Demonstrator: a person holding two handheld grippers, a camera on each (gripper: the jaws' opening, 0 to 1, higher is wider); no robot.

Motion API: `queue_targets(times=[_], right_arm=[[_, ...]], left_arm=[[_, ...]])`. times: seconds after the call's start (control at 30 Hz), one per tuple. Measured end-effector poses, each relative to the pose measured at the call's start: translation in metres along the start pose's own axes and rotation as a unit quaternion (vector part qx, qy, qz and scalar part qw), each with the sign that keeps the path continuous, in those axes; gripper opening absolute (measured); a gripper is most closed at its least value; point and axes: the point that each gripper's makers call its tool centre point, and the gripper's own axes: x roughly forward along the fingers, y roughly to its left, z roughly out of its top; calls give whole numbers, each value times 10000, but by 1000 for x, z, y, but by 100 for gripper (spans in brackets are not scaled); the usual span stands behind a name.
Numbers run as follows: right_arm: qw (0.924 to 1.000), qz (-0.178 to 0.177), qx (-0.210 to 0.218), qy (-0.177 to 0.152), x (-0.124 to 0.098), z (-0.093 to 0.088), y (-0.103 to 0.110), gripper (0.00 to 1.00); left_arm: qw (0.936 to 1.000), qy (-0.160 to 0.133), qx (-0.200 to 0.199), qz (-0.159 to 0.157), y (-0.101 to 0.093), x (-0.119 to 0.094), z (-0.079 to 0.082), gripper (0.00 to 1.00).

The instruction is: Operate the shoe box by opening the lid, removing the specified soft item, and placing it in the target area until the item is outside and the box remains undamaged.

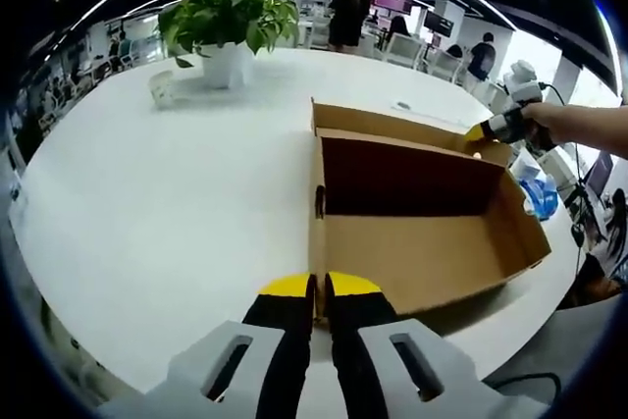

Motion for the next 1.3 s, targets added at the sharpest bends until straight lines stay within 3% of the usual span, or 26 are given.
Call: queue_targets(times=[0.77,1.3], right_arm=[[9992,36,-200,-357,-17,13,5,0],[9945,94,-434,-948,-39,25,14,0]], left_arm=[[9997,69,-233,-25,-2,-1,0,2],[9996,70,-271,-33,-7,-5,-1,2]])
